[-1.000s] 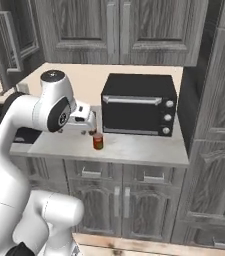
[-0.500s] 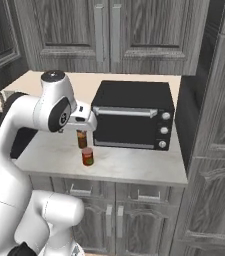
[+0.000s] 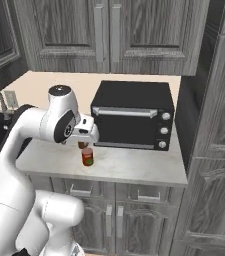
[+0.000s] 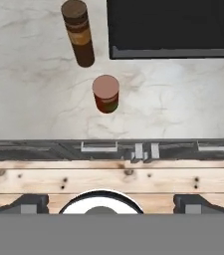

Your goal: Restock the canned food cabinet by taking the new fresh canned food from the counter and placing it in the cabinet. Then, take the old canned food from the cabinet and place it on the counter.

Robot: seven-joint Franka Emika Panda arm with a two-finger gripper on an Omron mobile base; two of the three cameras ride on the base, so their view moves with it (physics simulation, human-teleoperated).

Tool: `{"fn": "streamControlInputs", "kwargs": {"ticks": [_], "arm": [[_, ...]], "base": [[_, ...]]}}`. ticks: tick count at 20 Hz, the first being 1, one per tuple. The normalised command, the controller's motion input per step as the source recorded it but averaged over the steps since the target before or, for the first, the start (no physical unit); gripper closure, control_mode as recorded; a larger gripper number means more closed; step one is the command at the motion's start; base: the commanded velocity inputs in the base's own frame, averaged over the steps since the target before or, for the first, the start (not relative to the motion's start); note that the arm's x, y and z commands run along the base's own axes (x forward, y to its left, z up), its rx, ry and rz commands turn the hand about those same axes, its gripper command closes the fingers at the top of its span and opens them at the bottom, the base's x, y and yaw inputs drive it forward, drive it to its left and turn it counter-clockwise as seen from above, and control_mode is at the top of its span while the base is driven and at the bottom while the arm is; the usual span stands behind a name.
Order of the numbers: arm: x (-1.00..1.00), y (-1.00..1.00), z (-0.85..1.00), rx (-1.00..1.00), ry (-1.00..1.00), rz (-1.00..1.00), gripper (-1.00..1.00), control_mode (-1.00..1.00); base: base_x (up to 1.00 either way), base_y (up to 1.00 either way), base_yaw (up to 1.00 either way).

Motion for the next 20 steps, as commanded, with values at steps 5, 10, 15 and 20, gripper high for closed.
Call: {"fn": "streamControlInputs", "kwargs": {"ticks": [5, 10, 15, 20], "arm": [[0.26, -0.01, -0.90, 0.00, -0.01, 0.00, -1.00, -1.00], [0.56, 0.11, -0.58, 0.00, -0.01, 0.00, -1.00, -1.00], [0.63, 0.24, -0.35, 0.00, 0.00, 0.00, -1.00, -1.00], [0.42, 0.11, -0.33, 0.00, 0.00, 0.00, -1.00, -1.00]], "base": [[0.00, 0.00, 0.00], [0.00, 0.00, 0.00], [0.00, 0.00, 0.00], [0.00, 0.00, 0.00]]}}
